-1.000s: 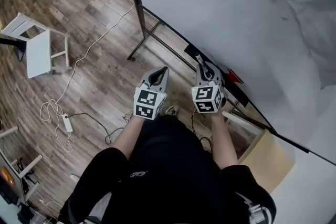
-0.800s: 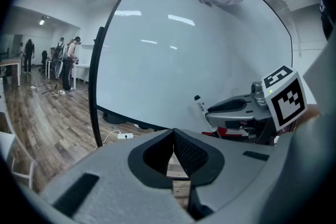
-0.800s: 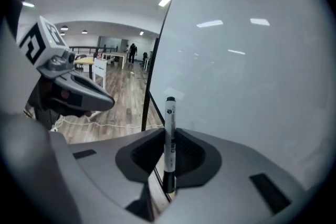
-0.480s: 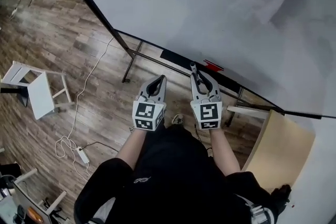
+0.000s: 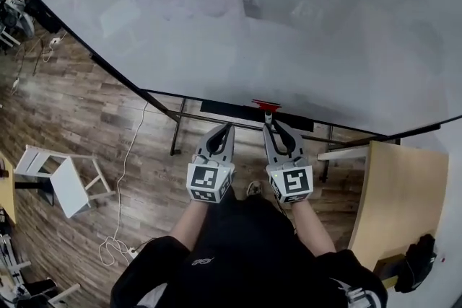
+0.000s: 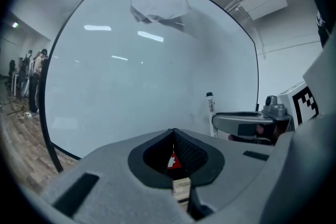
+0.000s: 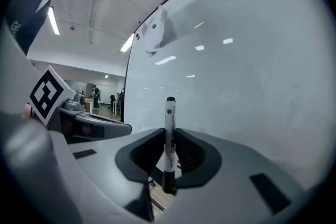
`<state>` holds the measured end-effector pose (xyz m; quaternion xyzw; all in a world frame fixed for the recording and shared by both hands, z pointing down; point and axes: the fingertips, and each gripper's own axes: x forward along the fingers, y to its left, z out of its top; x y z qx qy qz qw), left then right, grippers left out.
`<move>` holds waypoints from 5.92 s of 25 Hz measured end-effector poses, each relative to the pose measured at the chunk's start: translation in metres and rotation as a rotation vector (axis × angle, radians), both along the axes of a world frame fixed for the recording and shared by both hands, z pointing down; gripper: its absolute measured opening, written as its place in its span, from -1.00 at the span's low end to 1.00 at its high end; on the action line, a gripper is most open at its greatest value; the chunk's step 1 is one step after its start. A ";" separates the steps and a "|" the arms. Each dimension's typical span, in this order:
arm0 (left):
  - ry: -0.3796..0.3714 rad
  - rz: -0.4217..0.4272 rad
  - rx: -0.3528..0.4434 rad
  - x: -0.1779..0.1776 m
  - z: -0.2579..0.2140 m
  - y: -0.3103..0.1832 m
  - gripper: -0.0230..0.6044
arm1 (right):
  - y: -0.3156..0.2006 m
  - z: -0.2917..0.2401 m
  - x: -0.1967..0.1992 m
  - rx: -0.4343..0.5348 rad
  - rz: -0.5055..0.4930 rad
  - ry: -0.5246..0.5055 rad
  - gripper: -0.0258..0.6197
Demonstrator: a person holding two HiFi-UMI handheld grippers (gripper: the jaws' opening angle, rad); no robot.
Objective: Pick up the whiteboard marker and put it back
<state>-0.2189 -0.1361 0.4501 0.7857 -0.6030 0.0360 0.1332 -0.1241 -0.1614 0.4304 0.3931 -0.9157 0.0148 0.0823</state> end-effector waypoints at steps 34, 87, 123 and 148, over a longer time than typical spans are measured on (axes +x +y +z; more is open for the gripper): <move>0.039 1.125 0.011 0.155 0.012 0.012 -0.56 | 0.033 -0.020 0.074 0.019 0.266 -0.180 -0.76; -0.656 0.935 -0.117 0.241 0.101 -0.032 -0.71 | 0.067 0.088 0.214 -0.153 0.580 0.018 -0.92; -1.180 0.995 -0.435 0.278 0.234 -0.099 -0.71 | 0.017 0.130 0.306 -0.267 0.655 -0.042 -0.92; -1.235 0.923 -0.433 0.273 0.234 -0.104 -0.65 | 0.020 0.126 0.320 -0.255 0.669 -0.060 -0.92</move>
